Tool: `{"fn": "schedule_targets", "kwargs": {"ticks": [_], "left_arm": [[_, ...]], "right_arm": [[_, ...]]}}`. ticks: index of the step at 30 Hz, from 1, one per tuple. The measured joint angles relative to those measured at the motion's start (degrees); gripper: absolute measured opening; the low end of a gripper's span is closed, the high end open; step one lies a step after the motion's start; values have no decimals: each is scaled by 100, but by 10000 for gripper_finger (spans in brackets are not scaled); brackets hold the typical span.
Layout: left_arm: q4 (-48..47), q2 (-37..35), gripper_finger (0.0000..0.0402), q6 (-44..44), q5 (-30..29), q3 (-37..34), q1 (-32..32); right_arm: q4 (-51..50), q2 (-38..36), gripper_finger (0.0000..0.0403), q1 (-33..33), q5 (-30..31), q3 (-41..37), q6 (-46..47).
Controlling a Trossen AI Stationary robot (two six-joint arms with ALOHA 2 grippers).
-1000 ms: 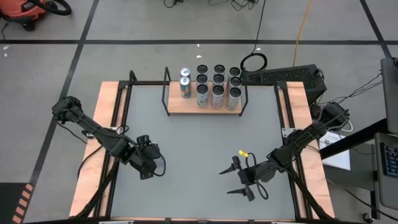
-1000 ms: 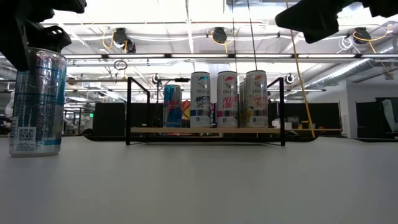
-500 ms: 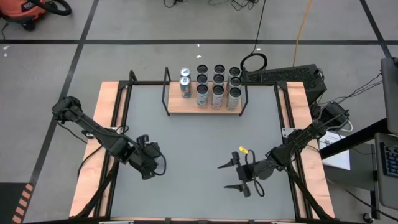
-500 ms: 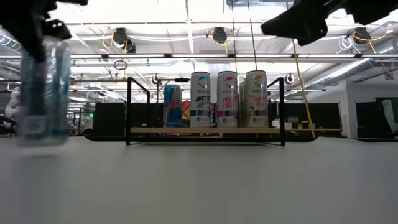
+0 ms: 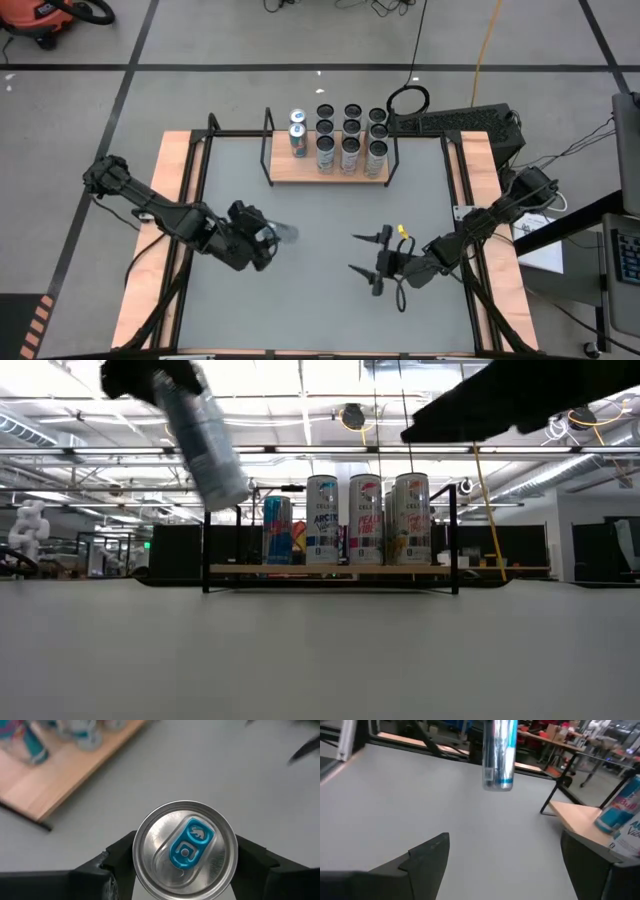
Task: Place canned beverage on shelf
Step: Put the blue soda can on the shelf aligned with the blue soda cans
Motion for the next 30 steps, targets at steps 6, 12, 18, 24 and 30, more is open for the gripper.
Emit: {"fn": "schedule_targets", "kwargs": {"ticks": [6, 12, 18, 24, 30], "left_arm": [[1507, 0, 239, 658, -352, 0, 47], [2598, 170, 239, 1436, -511, 2, 48], [3478, 463, 240, 1847, -745, 4, 85], [3913, 840, 240, 1904, -764, 4, 260], [4300, 1119, 240, 1980, -727, 4, 398]], "right_arm": [[743, 400, 318, -177, -1, -2, -519], [1952, 662, 319, -359, -88, -2, -1556], [2524, 738, 319, -658, 110, 5, -2211], [2387, 738, 319, -898, 120, 149, -2453], [1949, 740, 318, -1061, -435, 305, -2406]]}}
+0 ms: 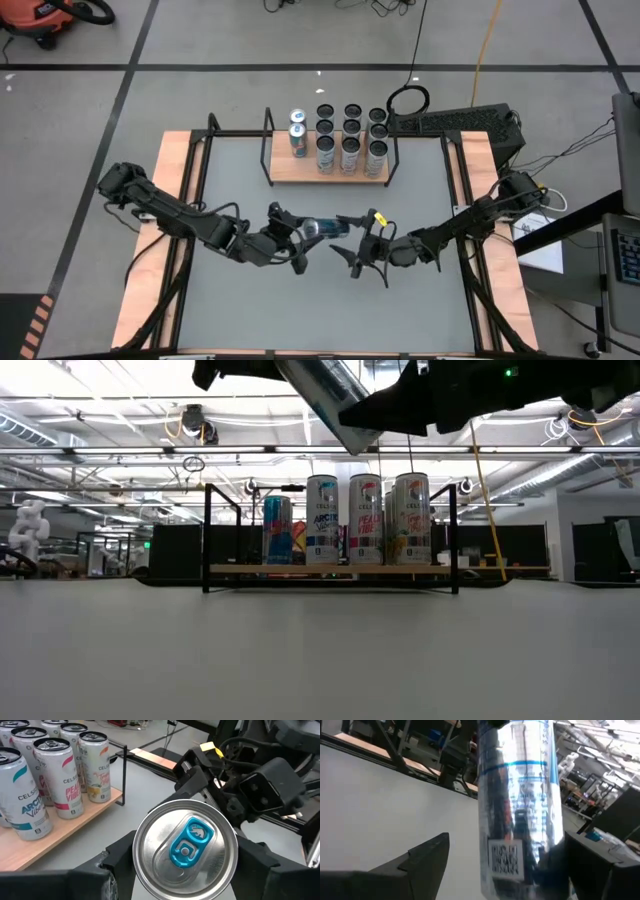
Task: Place canned beverage on shelf
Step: Put the blue soda can on the shelf aligned with the blue soda cans
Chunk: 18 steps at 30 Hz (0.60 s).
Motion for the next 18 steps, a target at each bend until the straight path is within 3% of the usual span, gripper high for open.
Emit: {"fn": "schedule_targets", "kwargs": {"ticks": [6, 18], "left_arm": [[56, 56, 240, -10, 85, 0, 23], [109, 50, 240, 91, 267, 0, -1]], "right_arm": [[-111, -2, 294, -77, -37, 49, 211], [-287, -2, 181, -100, -42, 49, 300]]}}
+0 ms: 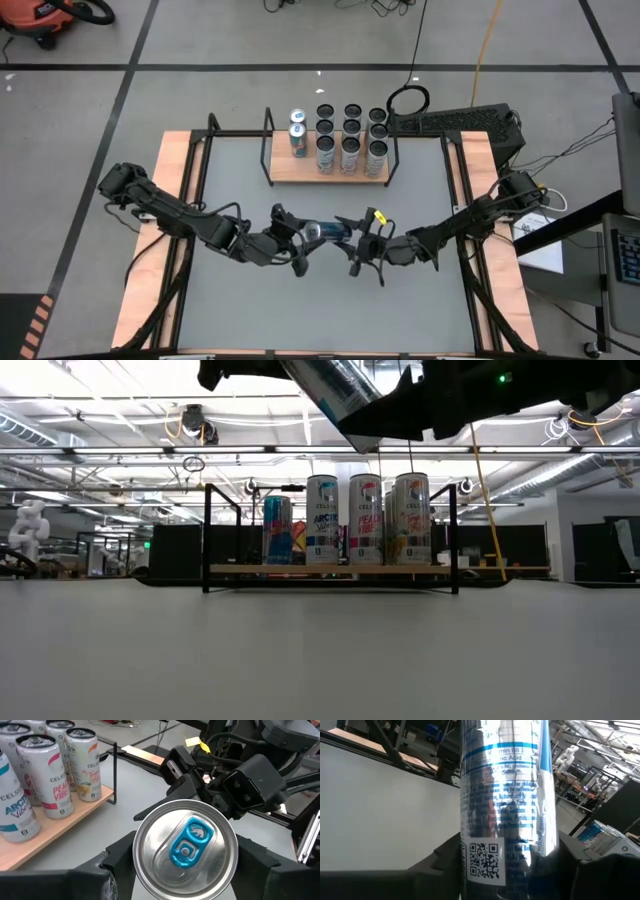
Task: Place canned beverage on shelf
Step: Put the blue soda can on the shelf aligned with the blue soda cans
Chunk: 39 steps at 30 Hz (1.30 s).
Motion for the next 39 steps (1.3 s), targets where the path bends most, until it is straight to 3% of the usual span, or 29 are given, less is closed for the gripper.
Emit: {"fn": "schedule_targets", "kwargs": {"ticks": [4, 11, 16, 27, 34, 39], "left_arm": [[26, 0, 250, 248, 57, 0, -15], [24, -9, 304, 803, 150, 4, -63], [192, -55, 332, 1627, 58, 4, -195], [669, -351, 338, 3726, 68, 7, -482], [587, -354, 338, 4475, 1322, 7, -481], [535, -354, 338, 4767, 1655, 7, -476]], "right_arm": [[-11, 0, 173, 85, 24, 4, 12], [-252, -171, 187, 235, -35, 0, 508], [-708, -454, 181, 338, -66, -2, 1109], [-1665, -1048, 184, 281, -1804, -4, 2662], [-1669, -1084, 184, 51, -2903, -4, 3539], [-1652, -1084, 184, -202, -3732, -4, 4058]]}}
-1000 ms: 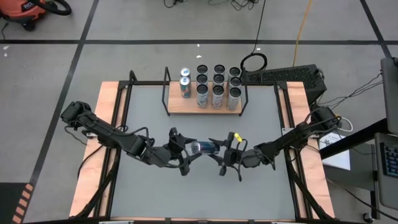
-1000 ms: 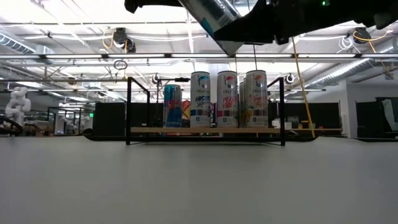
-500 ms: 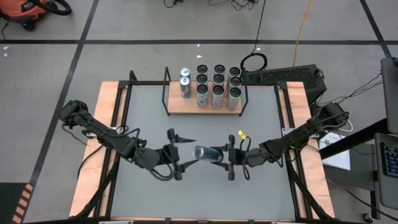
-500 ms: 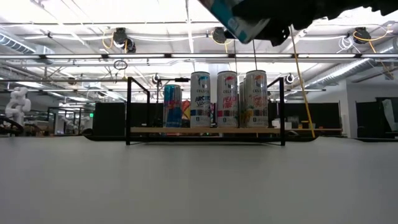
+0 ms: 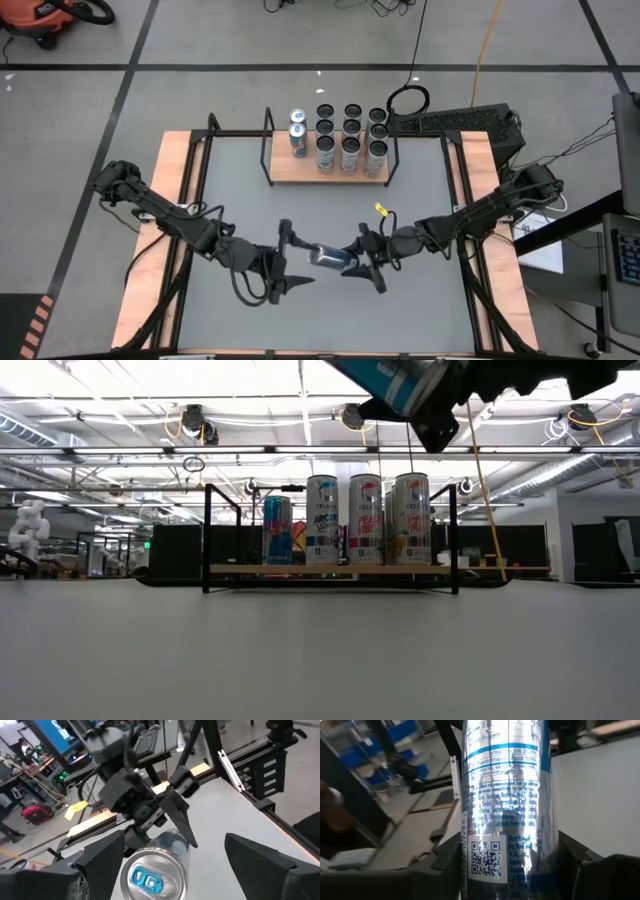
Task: Place canned beverage on shelf
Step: Put the blue soda can on the shelf aligned with the blue soda cans
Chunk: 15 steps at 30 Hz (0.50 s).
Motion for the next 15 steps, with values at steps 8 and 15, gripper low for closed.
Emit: {"fn": "schedule_targets", "kwargs": {"ticks": [8, 15], "left_arm": [[-593, 2, 338, 198, 12, -2, 41], [-949, 2, 338, 214, -284, -2, 180]], "right_arm": [[51, 0, 185, -457, -916, 0, 715], [44, 0, 185, -615, -1382, 0, 1040]]}}
